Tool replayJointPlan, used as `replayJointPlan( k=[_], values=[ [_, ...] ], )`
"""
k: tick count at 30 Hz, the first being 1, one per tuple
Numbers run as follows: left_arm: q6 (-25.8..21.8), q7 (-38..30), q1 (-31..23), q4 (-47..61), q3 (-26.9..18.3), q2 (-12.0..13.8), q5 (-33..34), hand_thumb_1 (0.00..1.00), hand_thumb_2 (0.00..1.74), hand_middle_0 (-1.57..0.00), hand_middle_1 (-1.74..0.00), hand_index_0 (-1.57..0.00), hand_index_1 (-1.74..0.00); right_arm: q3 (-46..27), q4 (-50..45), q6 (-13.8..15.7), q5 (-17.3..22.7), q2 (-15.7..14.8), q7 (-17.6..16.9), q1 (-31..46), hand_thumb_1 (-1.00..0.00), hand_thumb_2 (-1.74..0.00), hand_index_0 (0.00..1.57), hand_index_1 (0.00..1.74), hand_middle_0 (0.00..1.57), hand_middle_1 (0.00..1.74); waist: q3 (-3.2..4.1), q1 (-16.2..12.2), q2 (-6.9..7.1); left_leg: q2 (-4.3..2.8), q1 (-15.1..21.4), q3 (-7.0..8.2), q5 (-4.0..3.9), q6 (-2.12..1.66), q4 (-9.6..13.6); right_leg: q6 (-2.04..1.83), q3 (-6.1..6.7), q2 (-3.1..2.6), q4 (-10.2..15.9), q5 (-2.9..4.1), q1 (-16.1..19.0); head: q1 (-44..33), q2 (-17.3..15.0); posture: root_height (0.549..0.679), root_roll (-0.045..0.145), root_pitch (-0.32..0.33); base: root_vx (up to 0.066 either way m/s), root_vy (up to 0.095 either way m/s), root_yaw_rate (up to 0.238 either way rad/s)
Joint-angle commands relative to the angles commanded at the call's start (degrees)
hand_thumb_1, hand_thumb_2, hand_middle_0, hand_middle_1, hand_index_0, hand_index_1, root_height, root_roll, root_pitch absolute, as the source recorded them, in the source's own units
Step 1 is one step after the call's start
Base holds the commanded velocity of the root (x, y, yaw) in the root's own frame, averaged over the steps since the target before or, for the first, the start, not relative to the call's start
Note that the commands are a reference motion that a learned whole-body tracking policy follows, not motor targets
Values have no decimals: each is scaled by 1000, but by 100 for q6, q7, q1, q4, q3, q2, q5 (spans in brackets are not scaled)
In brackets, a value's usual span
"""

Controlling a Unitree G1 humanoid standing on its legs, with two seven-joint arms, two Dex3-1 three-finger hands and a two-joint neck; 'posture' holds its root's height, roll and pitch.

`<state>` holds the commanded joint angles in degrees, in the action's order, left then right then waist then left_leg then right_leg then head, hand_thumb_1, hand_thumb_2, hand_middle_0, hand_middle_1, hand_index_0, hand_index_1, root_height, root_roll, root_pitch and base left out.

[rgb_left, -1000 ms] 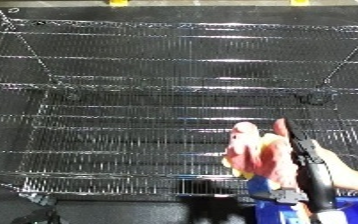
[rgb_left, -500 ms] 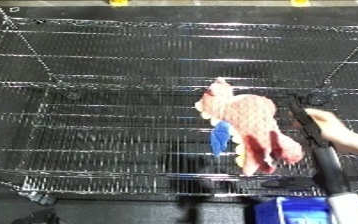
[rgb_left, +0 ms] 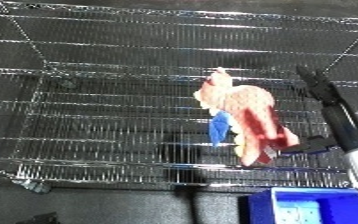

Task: Pick up the object and place it into the box

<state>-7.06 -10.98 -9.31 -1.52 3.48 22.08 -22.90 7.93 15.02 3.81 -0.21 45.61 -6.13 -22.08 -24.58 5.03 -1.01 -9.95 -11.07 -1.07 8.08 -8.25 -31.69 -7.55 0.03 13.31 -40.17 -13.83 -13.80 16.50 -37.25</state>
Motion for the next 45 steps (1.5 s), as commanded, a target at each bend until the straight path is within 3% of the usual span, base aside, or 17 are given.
replayJointPlan(
  k=[2,6,12,18,25,28,34,45],
  values=[
    [-22,21,-5,5,88,60,-35,1000,1740,-1570,-1740,-1570,-1740,234,187,-21,-49,172,50,-281,0,0,0,0,0,0,-4,48,-28,9,-50,1,-7,-4,-8,-5,13,-1,-12,19,-74,99,207,639,45,-149,9,7,-31],
    [-78,55,-16,23,229,169,-117,1000,1740,-1570,-1740,-1570,-1740,723,682,-57,-199,481,123,-907,0,0,0,0,0,0,-18,127,-72,24,-199,-11,-16,-12,-54,-6,34,4,-42,55,-242,229,191,638,44,-131,1,6,-18],
    [-136,68,-56,31,393,267,-185,1000,1740,-1570,-1740,-1570,-1740,1395,1455,-111,-378,841,144,-1922,0,0,0,0,0,0,-133,228,-116,47,-391,-63,-33,-24,-150,7,37,10,-116,89,-428,478,355,636,43,-116,-3,-1,-2],
    [-200,63,-8,11,529,367,-251,1000,1740,-1570,-1740,-1570,-1740,1919,2115,-232,-487,915,232,-2592,0,0,0,0,0,0,-239,307,-186,65,-572,-98,-47,-43,-225,9,52,16,-177,106,-609,699,505,634,42,-99,-1,6,9],
    [-250,59,136,13,572,348,-316,1000,1740,-1570,-1740,-1570,-1740,2470,3022,-404,-417,635,361,-3373,0,0,0,0,0,0,-477,278,-331,93,-847,-144,-64,-52,-343,18,58,38,-290,124,-862,991,864,631,41,-75,-10,7,40],
    [-273,57,162,34,604,355,-329,1000,1740,-1570,-1740,-1570,-1740,2582,3454,-415,-390,458,411,-3517,0,0,0,0,0,0,-518,307,-401,108,-970,-165,-68,-52,-392,21,59,45,-330,127,-972,1079,998,630,40,-64,-10,9,30],
    [-297,30,170,79,666,331,-334,1000,1740,-1570,-1740,-1570,-1740,2658,4249,-299,-283,-16,445,-3593,0,0,0,0,0,0,-521,369,-502,129,-1151,-193,-70,-42,-432,25,50,58,-376,135,-1150,1226,1114,629,39,-41,1,5,23],
    [-336,2,219,67,734,276,-357,1000,1740,-1570,-1740,-1570,-1740,2649,4563,-316,-264,-583,571,-3279,0,0,0,0,0,0,-521,402,-557,130,-1219,-199,-31,-36,-426,19,49,64,-377,98,-1216,1309,1136,630,39,-24,17,4,1]
  ],
)
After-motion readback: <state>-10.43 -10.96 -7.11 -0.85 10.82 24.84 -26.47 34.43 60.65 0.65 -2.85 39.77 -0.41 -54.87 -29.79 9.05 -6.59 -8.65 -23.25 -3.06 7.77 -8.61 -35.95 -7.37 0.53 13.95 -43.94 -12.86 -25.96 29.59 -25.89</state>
